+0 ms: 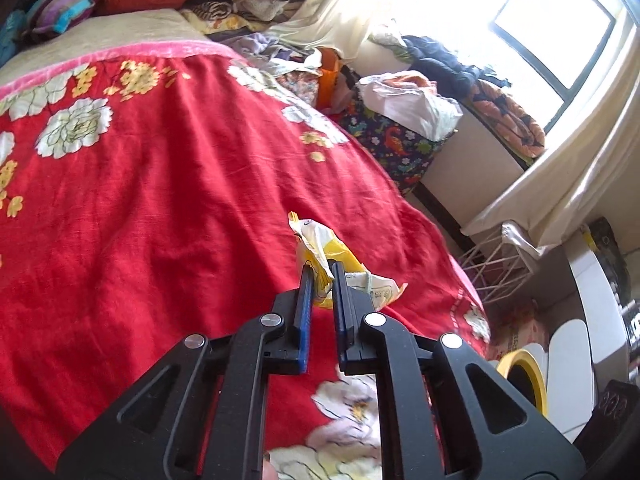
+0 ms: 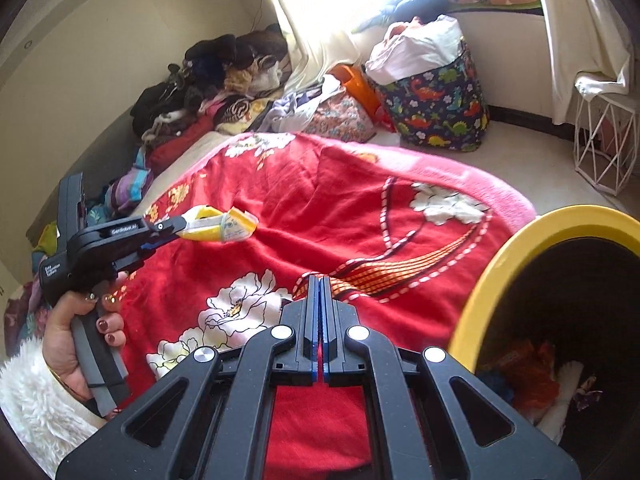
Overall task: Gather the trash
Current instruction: 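Carry the yellow wrapper with the left tool while the right tool carries the chocolate wrapper to the bin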
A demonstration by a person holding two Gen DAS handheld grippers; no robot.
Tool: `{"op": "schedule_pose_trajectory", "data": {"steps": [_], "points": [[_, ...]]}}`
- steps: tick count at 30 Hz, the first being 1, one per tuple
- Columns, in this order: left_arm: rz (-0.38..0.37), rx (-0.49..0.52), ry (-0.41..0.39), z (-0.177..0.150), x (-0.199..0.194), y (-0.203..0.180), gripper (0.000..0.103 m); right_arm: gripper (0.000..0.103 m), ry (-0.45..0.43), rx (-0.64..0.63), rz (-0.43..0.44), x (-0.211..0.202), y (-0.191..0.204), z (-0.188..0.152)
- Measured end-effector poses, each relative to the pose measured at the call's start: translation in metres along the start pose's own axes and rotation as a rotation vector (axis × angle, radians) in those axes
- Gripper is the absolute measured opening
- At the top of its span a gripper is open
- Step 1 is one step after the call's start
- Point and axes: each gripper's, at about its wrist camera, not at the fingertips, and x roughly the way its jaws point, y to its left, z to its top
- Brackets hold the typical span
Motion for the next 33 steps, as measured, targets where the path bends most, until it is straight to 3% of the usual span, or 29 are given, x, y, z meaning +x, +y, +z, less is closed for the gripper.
{"op": "schedule_pose_trajectory", "data": {"steps": [17, 33], "points": [[-0.123, 0.168, 0.015, -0.028, -0.014, -0.084, 0.005, 0.001, -0.125, 0.101, -0.079, -0.068, -0.052, -0.002], [-0.188, 0.286, 0.04, -0.054, -0.018, -0.136, 0.005, 0.001, -0.185, 0.175, -0.143, -0.106, -0.09, -0.011]]}}
